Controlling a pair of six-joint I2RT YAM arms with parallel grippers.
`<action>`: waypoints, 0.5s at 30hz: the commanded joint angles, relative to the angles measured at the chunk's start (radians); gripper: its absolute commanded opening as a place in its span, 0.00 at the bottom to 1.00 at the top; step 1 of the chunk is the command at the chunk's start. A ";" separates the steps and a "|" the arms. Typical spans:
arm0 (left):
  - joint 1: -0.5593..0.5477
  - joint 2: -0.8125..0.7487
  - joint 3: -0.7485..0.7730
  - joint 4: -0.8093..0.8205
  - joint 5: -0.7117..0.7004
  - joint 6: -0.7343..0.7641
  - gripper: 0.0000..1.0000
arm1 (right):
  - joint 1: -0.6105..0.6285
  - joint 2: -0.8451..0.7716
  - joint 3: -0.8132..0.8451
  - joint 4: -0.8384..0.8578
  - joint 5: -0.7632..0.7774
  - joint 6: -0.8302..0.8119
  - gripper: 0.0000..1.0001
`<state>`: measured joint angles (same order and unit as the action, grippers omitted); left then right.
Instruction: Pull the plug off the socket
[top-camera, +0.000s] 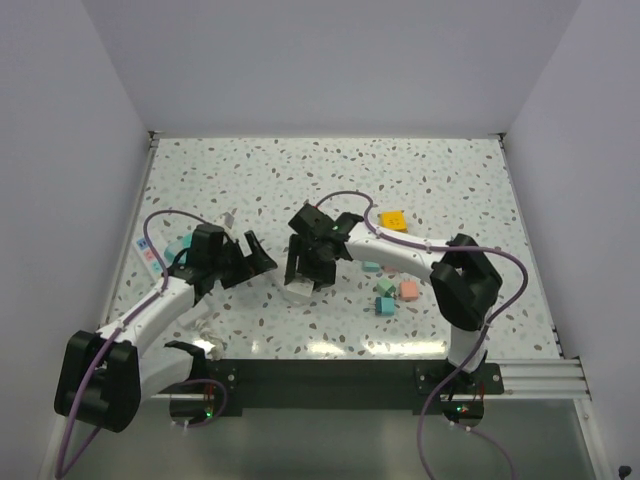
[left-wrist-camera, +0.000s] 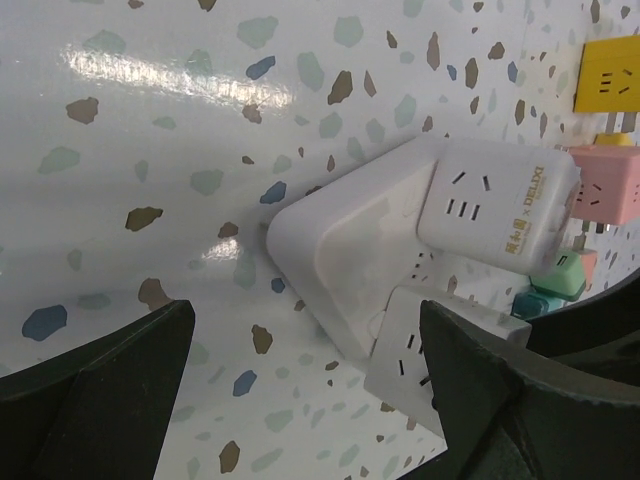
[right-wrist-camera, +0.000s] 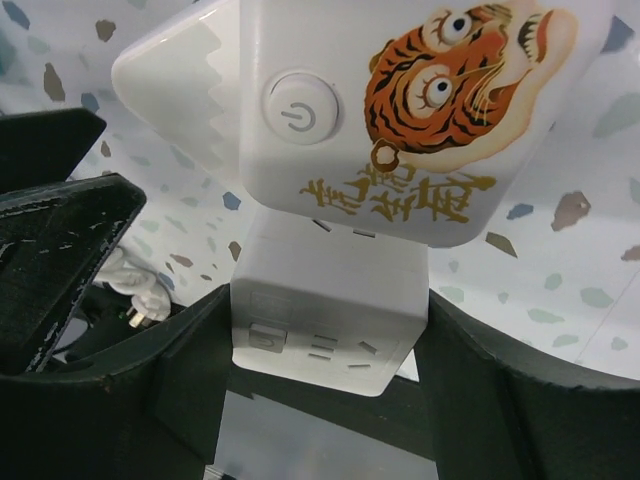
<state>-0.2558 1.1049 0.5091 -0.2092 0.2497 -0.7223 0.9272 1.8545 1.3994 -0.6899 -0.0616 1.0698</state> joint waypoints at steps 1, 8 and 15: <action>-0.003 -0.004 -0.003 0.082 0.037 0.003 1.00 | 0.004 0.095 0.010 -0.039 -0.061 -0.201 0.16; -0.005 -0.011 -0.039 0.129 0.048 -0.052 1.00 | -0.027 -0.001 -0.051 0.048 -0.130 -0.127 0.00; -0.013 -0.128 -0.138 0.238 0.013 -0.226 0.98 | -0.027 -0.031 -0.120 0.259 -0.193 0.108 0.00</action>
<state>-0.2584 1.0454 0.3996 -0.0834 0.2787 -0.8440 0.8898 1.8332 1.3125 -0.5404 -0.2222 1.0752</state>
